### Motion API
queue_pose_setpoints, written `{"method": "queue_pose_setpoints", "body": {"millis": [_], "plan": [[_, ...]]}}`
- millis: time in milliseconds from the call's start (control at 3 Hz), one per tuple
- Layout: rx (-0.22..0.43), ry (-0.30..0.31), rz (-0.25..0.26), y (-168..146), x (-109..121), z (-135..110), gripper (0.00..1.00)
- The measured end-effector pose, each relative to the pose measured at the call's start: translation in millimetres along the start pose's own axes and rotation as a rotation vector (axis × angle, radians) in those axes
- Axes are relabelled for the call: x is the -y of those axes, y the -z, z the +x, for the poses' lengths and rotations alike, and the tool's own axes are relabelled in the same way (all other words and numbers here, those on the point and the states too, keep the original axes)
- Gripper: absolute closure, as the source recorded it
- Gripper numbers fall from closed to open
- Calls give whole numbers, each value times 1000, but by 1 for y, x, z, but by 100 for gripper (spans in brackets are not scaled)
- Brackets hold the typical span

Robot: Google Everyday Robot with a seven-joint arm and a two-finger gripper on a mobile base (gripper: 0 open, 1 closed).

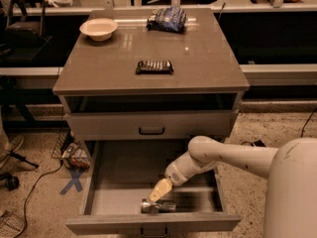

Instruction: Place redbull can into middle drawer

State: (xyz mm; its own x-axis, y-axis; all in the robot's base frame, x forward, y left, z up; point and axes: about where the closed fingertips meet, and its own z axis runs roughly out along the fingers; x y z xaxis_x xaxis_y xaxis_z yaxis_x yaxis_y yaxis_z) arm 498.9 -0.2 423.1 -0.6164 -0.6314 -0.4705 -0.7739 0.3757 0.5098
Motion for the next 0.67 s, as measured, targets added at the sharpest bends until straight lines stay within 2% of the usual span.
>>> {"method": "queue_pose_setpoints", "body": {"millis": [333,667], "plan": [[-1,-10,59,29,9,9,0],[59,-7,109,86,19,14,0]]}}
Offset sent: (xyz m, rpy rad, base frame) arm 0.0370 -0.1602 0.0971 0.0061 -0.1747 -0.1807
